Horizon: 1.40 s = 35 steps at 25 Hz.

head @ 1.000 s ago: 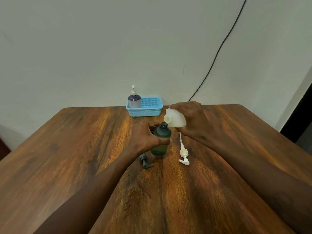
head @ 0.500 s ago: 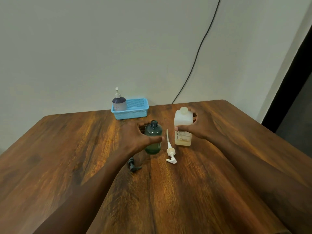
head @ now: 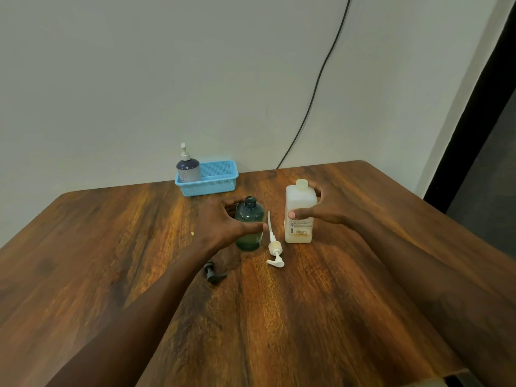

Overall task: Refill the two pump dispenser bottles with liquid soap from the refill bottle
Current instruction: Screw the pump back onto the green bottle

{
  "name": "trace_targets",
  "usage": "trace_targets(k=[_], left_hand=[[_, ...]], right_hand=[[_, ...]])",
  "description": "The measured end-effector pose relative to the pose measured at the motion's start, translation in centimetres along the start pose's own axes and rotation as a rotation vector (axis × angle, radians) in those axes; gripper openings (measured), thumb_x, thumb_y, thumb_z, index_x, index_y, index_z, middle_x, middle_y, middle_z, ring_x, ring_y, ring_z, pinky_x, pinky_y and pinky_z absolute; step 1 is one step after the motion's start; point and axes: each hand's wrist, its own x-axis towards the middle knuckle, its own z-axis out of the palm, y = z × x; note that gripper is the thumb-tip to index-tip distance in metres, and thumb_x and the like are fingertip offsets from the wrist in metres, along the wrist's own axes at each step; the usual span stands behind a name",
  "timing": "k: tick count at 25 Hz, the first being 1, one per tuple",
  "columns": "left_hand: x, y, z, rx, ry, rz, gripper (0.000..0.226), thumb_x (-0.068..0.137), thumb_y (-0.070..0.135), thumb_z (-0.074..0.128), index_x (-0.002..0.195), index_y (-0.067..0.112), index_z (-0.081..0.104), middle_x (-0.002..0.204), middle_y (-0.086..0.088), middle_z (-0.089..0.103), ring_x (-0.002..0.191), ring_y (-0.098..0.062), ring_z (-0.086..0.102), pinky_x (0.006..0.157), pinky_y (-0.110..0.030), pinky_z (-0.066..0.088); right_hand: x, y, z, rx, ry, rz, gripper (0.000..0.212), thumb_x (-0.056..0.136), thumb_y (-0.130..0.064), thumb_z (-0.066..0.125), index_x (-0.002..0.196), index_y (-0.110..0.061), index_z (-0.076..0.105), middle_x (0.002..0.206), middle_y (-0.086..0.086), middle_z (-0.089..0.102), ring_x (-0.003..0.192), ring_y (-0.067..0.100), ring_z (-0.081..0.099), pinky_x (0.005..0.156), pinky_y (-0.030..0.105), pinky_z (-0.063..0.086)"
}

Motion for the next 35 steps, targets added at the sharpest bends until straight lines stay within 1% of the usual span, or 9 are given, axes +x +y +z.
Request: trace_targets(k=[6, 10, 14, 17, 20, 23, 27, 31, 35], left_hand=[[-1.0, -0.9, -1.8, -0.013, 0.037, -0.005, 0.061, 0.057, 0.049, 0.096, 0.109, 0.025, 0.077, 0.103, 0.017, 0.076, 0.094, 0.005, 0.071, 0.081, -0.020, 0.061], [-1.8, -2.0, -3.8, -0.022, 0.066, -0.057, 0.064, 0.057, 0.046, 0.098, 0.114, 0.024, 0.076, 0.108, 0.015, 0.076, 0.098, 0.005, 0.071, 0.083, -0.022, 0.061], [-2.7, -3.0, -6.4, -0.001, 0.085, -0.121, 0.061, 0.059, 0.042, 0.098, 0.113, 0.033, 0.072, 0.100, 0.022, 0.073, 0.093, 0.016, 0.066, 0.076, -0.006, 0.054], [-3.6, -4.2, -8.6, 0.003, 0.138, -0.174, 0.064, 0.055, 0.040, 0.099, 0.113, 0.036, 0.070, 0.090, 0.030, 0.068, 0.086, 0.018, 0.066, 0.075, -0.006, 0.055], [-4.6, -5.9, -10.7, -0.001, 0.177, -0.240, 0.070, 0.052, 0.045, 0.100, 0.115, 0.023, 0.077, 0.099, 0.017, 0.076, 0.089, 0.007, 0.072, 0.082, -0.019, 0.061], [-5.6, -7.2, -12.2, 0.035, 0.218, -0.238, 0.075, 0.051, 0.050, 0.098, 0.117, 0.021, 0.077, 0.102, 0.011, 0.079, 0.090, 0.004, 0.073, 0.081, -0.022, 0.061], [-6.4, -7.8, -13.1, 0.064, 0.234, -0.236, 0.070, 0.055, 0.043, 0.099, 0.117, 0.020, 0.077, 0.104, 0.011, 0.078, 0.090, 0.009, 0.070, 0.075, -0.009, 0.055], [-6.7, -8.2, -13.3, 0.069, 0.221, -0.252, 0.071, 0.056, 0.045, 0.097, 0.118, 0.018, 0.076, 0.106, 0.010, 0.078, 0.092, 0.009, 0.070, 0.075, -0.007, 0.054], [-6.8, -8.4, -13.0, 0.065, 0.216, -0.262, 0.072, 0.056, 0.045, 0.097, 0.119, 0.019, 0.075, 0.108, 0.010, 0.077, 0.093, 0.006, 0.071, 0.078, -0.011, 0.056]], right_hand=[[-0.6, -2.8, 1.1, -0.172, 0.216, -0.186, 0.098, 0.063, -0.075, 0.076, 0.146, -0.033, 0.045, 0.155, 0.002, 0.045, 0.137, 0.024, 0.046, 0.110, 0.048, 0.043], [0.2, -7.5, 2.9, -0.304, 0.168, -0.408, 0.086, 0.074, -0.065, 0.078, 0.147, -0.031, 0.048, 0.158, 0.000, 0.042, 0.147, 0.021, 0.035, 0.119, 0.046, 0.029], [1.0, -10.5, 6.6, -0.269, 0.096, -0.522, 0.075, 0.075, -0.057, 0.079, 0.141, -0.026, 0.057, 0.150, 0.001, 0.052, 0.141, 0.020, 0.044, 0.117, 0.041, 0.035], [1.2, -11.9, 9.3, -0.176, 0.003, -0.600, 0.057, 0.078, -0.040, 0.082, 0.130, -0.025, 0.066, 0.138, -0.001, 0.063, 0.129, 0.014, 0.054, 0.109, 0.034, 0.046], [0.9, -13.0, 12.1, -0.135, -0.173, -0.677, 0.038, 0.083, -0.013, 0.076, 0.121, -0.021, 0.071, 0.124, -0.003, 0.068, 0.109, 0.006, 0.058, 0.093, 0.012, 0.044], [1.1, -13.6, 15.4, -0.344, -0.431, -0.693, 0.046, 0.078, -0.002, 0.072, 0.116, -0.027, 0.074, 0.115, -0.007, 0.071, 0.094, 0.006, 0.062, 0.081, 0.022, 0.051], [0.8, -14.4, 17.1, -0.706, -0.689, -0.755, 0.053, 0.080, -0.001, 0.070, 0.122, -0.034, 0.070, 0.126, -0.010, 0.066, 0.109, 0.012, 0.061, 0.081, 0.024, 0.042], [1.1, -14.8, 16.6, -0.633, -0.591, -0.764, 0.046, 0.090, -0.003, 0.063, 0.128, -0.028, 0.069, 0.119, -0.004, 0.071, 0.102, 0.014, 0.065, 0.076, 0.023, 0.039], [2.5, -14.2, 15.3, -0.109, -0.221, -0.697, 0.041, 0.087, -0.007, 0.072, 0.126, -0.020, 0.070, 0.112, -0.005, 0.073, 0.099, 0.008, 0.067, 0.087, 0.028, 0.057]])
